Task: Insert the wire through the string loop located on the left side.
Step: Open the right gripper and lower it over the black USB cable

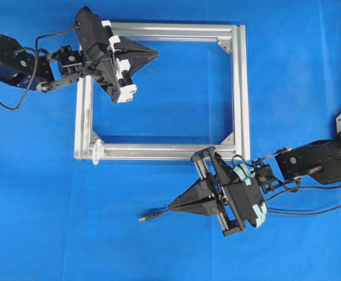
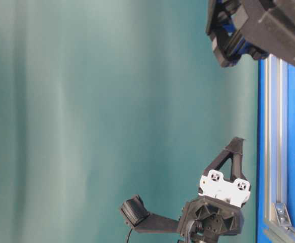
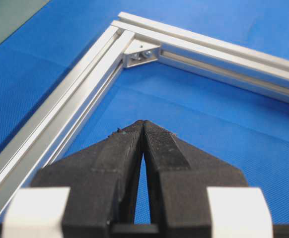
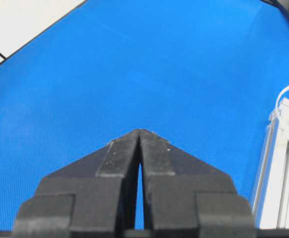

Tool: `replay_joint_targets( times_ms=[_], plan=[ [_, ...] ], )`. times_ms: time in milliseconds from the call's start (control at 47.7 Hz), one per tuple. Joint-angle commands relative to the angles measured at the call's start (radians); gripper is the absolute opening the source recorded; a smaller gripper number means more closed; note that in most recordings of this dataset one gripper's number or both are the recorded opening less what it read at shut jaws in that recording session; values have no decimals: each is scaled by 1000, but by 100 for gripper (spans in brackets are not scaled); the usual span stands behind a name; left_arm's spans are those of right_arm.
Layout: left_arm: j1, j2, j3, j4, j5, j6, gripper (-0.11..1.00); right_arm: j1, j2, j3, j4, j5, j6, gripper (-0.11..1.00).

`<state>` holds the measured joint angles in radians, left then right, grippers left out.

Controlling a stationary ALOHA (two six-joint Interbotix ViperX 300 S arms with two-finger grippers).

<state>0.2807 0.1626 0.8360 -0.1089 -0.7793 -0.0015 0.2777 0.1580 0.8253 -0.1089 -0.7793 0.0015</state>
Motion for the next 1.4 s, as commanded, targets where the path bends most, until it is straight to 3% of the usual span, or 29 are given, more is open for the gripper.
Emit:
replay_joint_targets(
  times_ms=[0,440,503,608,796,838,943,1383],
  plan=[
    [-25,-51,-17,14,15,-6,0,11,-35,-3,2,-5,3,1],
    [-26,-54,-12,15,21,-15,0,15,-40,-6,0,72,48,-2],
    [-26,-52,-12,17,21,-15,0,15,-38,-6,0,72,51,3],
    [-28,-54,-11,17,21,-15,0,14,-38,-6,6,75,55,25],
    [-28,-54,-9,17,21,-15,0,12,-40,-5,15,78,54,82],
    [-28,-54,-9,17,21,-15,0,12,-38,-6,18,78,54,90],
    [-28,-54,-11,17,21,-15,0,12,-35,-6,28,78,54,84],
    [-28,-54,-8,18,21,-15,0,9,143,-48,94,40,75,87]
  ],
)
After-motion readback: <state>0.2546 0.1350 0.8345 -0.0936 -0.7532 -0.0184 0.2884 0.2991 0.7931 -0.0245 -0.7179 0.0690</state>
